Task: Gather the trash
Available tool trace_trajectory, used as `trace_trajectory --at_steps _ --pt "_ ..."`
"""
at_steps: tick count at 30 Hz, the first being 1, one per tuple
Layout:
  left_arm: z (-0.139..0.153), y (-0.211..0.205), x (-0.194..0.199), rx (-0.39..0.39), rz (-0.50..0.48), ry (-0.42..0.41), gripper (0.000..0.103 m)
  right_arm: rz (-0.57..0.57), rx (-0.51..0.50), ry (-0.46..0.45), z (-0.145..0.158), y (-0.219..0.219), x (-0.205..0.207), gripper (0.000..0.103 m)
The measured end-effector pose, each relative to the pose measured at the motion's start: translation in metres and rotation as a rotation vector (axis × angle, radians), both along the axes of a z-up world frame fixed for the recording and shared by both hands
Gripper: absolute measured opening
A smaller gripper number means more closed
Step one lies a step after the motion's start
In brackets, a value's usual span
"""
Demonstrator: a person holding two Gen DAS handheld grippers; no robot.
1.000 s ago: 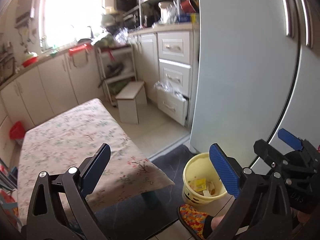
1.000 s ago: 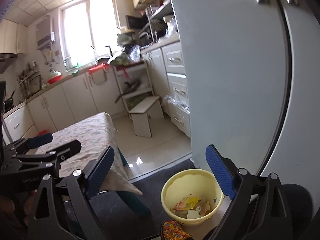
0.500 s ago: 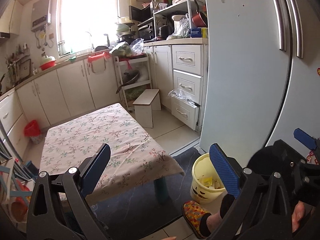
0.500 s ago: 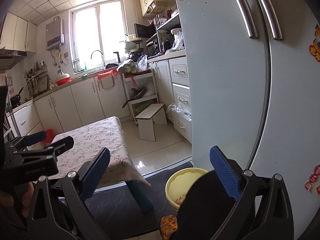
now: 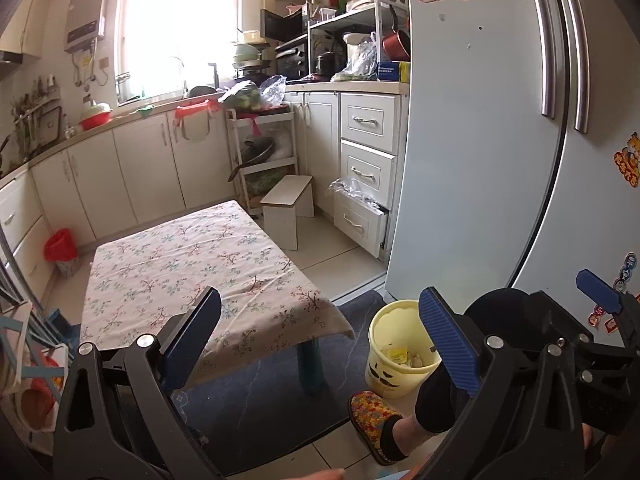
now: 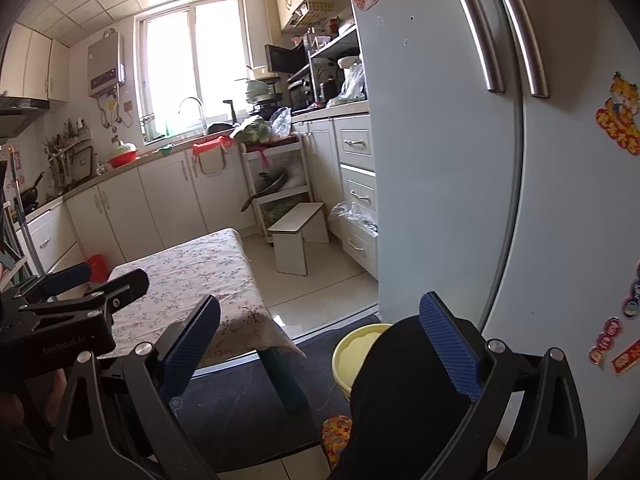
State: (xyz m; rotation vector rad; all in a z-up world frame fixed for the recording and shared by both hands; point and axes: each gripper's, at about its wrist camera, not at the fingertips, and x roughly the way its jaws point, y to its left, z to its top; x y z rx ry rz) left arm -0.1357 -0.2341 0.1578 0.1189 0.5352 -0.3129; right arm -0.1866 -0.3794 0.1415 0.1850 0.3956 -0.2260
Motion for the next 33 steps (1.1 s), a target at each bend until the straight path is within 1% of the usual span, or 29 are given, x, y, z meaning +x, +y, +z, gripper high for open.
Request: trace_trajectory --at_steps 5,9,17,33 --pt "-0.0009 0.0011 -0.0041 0.028 0.053 -0.023 0.095 -0.026 -0.006 0.015 -0.0041 0.0024 0.0008 0.096" --pt "-0.0014 0.0032 -0.0013 0.035 0.079 -0.013 0.095 -0.032 0.008 0.022 -0.0064 0.0016 -0.0005 0.096" --pt "-0.0009 0.0027 -0.0017 0.045 0.074 -0.016 0.095 -0.041 0.006 0.021 -0.0055 0.0022 -0.0035 0.096" --pt "0.0023 0.0074 -0.0027 0.040 0.099 -0.024 0.095 -0.030 -0.020 0.026 -0.0015 0.0047 -0.0020 0.096"
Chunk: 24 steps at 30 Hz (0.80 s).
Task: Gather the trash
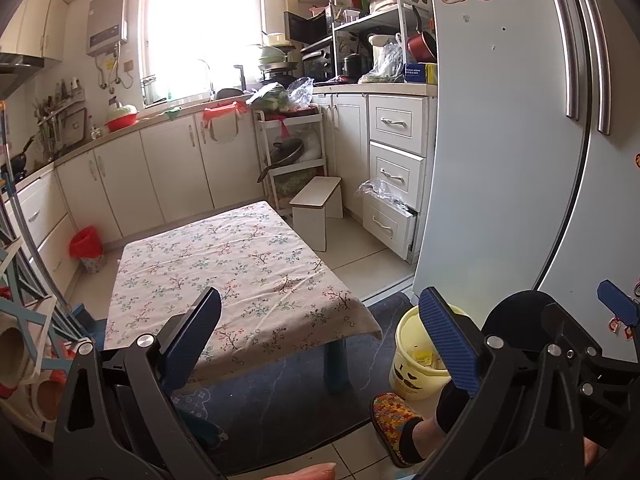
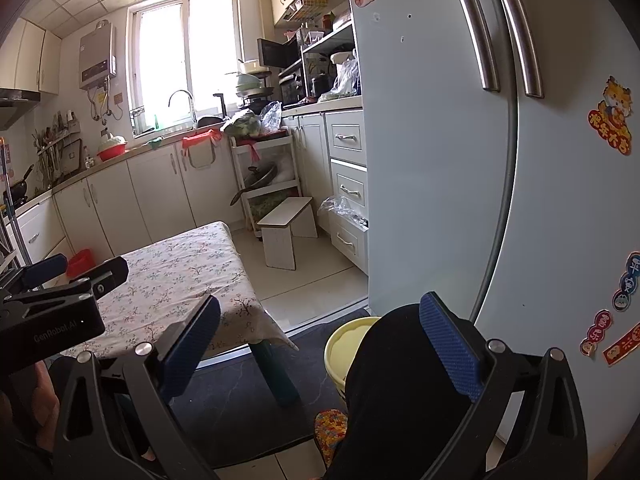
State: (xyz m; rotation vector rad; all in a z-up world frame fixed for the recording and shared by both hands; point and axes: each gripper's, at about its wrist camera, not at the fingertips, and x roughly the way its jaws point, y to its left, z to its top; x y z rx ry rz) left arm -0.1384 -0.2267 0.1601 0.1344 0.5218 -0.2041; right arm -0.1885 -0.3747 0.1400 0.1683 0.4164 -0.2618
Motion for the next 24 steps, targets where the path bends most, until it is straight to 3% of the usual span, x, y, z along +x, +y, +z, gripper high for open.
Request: trace_trajectory --at_steps 24 --pt "0.0021 0.0032 0.0009 -0.012 -0.004 0.005 0.095 0.019 0.002 0.015 -0.0036 -0.0046 0.0033 0.096"
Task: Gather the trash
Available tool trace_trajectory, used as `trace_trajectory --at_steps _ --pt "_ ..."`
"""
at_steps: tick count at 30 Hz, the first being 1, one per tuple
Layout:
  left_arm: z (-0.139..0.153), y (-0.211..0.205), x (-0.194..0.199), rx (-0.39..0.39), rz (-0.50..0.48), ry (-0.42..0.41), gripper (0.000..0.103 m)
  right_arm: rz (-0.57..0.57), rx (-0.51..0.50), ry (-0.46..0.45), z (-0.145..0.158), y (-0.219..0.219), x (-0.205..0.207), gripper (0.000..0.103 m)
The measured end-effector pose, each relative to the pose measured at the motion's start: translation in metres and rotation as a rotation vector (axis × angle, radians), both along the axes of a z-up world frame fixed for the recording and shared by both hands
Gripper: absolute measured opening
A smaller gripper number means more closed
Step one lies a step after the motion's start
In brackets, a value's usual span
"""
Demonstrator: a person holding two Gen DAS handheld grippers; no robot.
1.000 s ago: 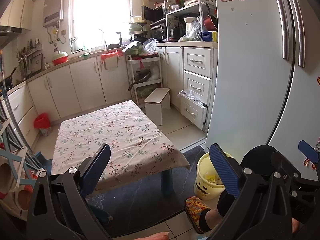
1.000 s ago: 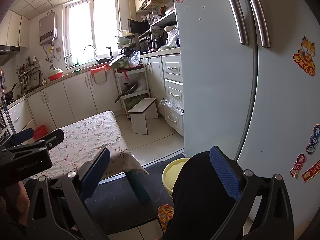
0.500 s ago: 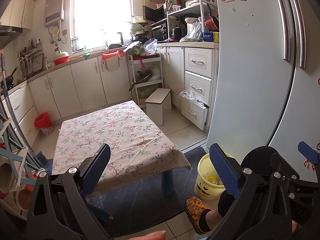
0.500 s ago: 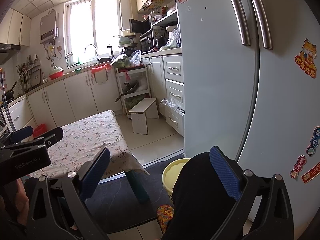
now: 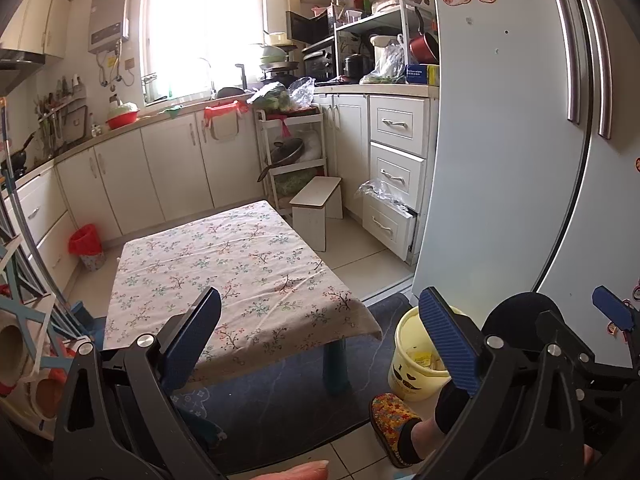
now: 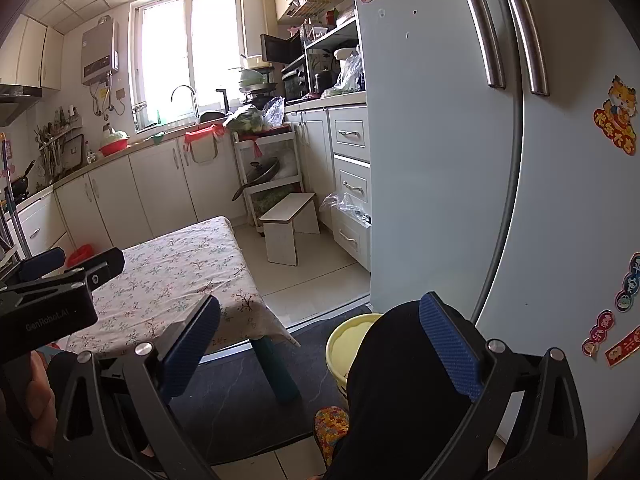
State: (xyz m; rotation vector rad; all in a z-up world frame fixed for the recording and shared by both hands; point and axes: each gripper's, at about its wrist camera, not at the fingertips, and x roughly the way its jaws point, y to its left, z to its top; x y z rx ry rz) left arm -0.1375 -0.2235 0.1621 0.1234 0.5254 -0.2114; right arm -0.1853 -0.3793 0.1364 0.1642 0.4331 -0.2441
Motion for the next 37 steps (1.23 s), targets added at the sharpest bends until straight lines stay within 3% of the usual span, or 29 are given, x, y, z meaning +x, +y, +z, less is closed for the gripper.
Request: trace_trajectory --at_steps 16,22,24,28,37 --pt "-0.002 0.003 0.000 -0.006 -0.027 0.015 0.095 0.008 0.007 0.016 -0.002 0.000 0.001 0.096" --pt "-0.009 0.006 0.006 -0.005 -0.001 0.061 0.095 0.015 0.006 0.018 -0.002 0.001 0.001 0.096" --pt "-0.008 0.011 0.004 -0.036 -0.018 0.057 0.095 0.018 0.005 0.018 -0.001 0.002 0.002 0.096" --pt "-0.004 0.015 0.000 -0.009 0.016 0.008 0.095 0.020 0.000 0.015 0.000 0.003 0.002 0.096" --pt "-0.004 0.013 0.004 -0.030 -0.005 0.037 0.095 0.023 -0.016 0.000 0.000 0.006 0.000 0.096"
